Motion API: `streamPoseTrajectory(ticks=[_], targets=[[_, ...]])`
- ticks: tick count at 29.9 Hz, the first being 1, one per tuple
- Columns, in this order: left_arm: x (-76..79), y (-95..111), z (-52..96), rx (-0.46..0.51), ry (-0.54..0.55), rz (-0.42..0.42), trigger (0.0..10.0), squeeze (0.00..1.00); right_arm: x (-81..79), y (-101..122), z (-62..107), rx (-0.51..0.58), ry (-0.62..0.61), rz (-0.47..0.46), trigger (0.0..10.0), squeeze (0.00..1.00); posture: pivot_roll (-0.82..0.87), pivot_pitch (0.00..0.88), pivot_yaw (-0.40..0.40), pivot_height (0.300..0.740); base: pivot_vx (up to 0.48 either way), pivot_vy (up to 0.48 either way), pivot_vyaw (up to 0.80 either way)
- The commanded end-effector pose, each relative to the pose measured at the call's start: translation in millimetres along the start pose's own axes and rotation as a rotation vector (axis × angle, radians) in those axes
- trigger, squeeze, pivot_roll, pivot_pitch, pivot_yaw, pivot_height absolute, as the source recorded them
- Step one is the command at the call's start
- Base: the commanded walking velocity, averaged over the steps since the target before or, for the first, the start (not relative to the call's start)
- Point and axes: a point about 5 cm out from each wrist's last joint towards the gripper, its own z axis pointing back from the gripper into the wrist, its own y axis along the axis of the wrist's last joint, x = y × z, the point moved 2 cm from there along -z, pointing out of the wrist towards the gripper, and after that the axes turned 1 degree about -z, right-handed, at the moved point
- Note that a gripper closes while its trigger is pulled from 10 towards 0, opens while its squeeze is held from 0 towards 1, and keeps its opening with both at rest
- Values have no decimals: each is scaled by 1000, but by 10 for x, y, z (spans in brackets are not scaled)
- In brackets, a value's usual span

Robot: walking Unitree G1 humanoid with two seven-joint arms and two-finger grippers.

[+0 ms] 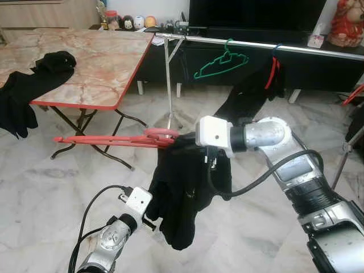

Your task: Hang hanger

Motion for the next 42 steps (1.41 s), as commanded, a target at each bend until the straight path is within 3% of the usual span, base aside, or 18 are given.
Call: streamPoseTrajectory(ticks=[1, 7, 18, 19, 20, 21, 29, 36, 39, 42], targets=[[-31, -23, -2, -16, 17, 32, 0, 0, 42, 63, 11, 13, -15, 28, 0, 0, -162, 0, 15, 732, 0, 0, 0], [-267, -170, 89, -92, 181, 99, 0, 0, 30, -176, 53, -43, -24, -28, 0, 0, -162, 0, 15, 732, 0, 0, 0], [-432, -333, 210, -173, 328, 176, 0, 0, -102, -479, 142, -44, 39, -154, 0, 0, -154, 0, 15, 732, 0, 0, 0], [-438, -350, 222, -176, 343, 202, 2627, 0, -131, -485, 163, -17, 60, -183, 0, 0, -157, 0, 17, 732, 0, 0, 0], [-437, -357, 226, -177, 350, 216, 8980, 0, -157, -502, 179, -16, 78, -188, 0, 0, -157, 0, 17, 732, 0, 0, 0], [-434, -360, 229, -177, 351, 223, 10000, 0, -194, -536, 201, -25, 102, -193, 0, 0, -159, 0, 18, 732, 0, 0, 0], [-414, -397, 279, -184, 349, 233, 10000, 0, -292, -846, 341, -189, 135, -173, 0, 0, -156, 0, 18, 732, 0, 0, 0], [-417, -415, 296, -192, 352, 238, 10000, 0, -301, -901, 377, -231, 139, -146, 0, 0, -156, 0, 18, 732, 0, 0, 0], [-408, -472, 354, -211, 354, 239, 10000, 0, -257, -1098, 508, -395, 82, -82, 0, 0, -154, 0, 19, 732, 0, 0, 0], [-399, -484, 360, -219, 351, 239, 10000, 0, -302, -1196, 567, -472, 106, -35, 0, 0, -152, 0, 19, 732, 0, 0, 0]])
